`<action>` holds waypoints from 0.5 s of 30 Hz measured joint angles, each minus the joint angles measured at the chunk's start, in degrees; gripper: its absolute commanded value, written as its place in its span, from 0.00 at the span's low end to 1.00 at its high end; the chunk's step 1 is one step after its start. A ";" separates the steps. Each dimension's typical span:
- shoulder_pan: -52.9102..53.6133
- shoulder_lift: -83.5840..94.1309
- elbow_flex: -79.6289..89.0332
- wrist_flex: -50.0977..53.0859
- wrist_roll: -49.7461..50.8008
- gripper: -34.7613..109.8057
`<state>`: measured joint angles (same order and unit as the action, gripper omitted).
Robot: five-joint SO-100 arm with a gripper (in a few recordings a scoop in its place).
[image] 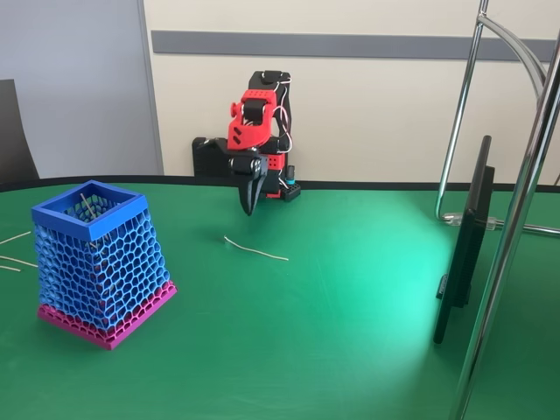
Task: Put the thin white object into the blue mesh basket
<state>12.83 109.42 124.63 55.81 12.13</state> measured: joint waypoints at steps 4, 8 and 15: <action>1.23 -5.80 -1.85 -1.76 0.00 0.25; 2.29 -8.35 -2.81 -2.20 0.00 0.25; 3.34 -12.83 -5.45 -1.05 2.99 0.29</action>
<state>16.17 96.59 119.18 54.76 15.12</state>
